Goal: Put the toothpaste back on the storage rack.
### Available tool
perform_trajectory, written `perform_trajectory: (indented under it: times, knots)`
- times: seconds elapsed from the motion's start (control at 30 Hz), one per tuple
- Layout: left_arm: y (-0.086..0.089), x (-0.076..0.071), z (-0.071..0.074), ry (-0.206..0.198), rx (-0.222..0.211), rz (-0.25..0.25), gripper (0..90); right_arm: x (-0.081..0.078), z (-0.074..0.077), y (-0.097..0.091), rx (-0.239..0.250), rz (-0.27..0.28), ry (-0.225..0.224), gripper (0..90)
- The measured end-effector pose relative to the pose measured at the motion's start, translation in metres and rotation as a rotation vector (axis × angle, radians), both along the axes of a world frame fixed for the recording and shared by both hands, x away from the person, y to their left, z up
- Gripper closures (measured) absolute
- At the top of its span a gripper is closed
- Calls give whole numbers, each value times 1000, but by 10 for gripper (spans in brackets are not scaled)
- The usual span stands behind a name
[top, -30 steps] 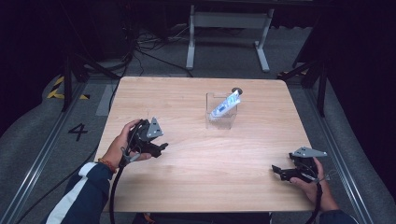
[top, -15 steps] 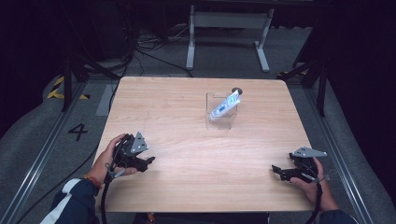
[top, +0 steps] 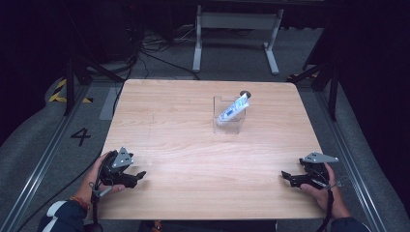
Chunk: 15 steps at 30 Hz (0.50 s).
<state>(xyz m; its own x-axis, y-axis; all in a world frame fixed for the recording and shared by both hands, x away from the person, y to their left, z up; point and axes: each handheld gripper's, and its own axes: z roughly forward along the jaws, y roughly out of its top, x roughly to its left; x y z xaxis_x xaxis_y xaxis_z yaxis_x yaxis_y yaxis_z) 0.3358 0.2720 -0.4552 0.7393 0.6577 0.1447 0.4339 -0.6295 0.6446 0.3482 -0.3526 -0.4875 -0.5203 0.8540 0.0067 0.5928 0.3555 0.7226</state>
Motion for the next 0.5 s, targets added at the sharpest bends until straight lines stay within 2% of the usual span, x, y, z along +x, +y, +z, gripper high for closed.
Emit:
perform_trajectory:
  times: [0.07,0.1,0.2,0.23,0.27,0.33,0.37,0.5]
  knots:
    - [3,-2,-4,8,-4,8,200,0,0,0,0,0,0,55]
    - [6,-6,-8,19,-33,15,205,0,0,0,0,0,0,55]
    - [9,-9,-11,21,-29,2,211,0,0,0,0,0,0,55]
    - [11,-12,-17,54,-51,-9,212,0,0,0,0,0,0,55]
    - [12,-13,-20,56,-60,-1,206,0,0,0,0,0,0,55]
    - [15,-13,-24,77,-121,26,205,0,0,0,-1,0,-1,55]
    - [17,-13,-25,82,-134,32,198,0,0,0,0,0,0,55]
    - [18,-13,-27,70,-148,39,190,0,0,0,-2,1,0,56]
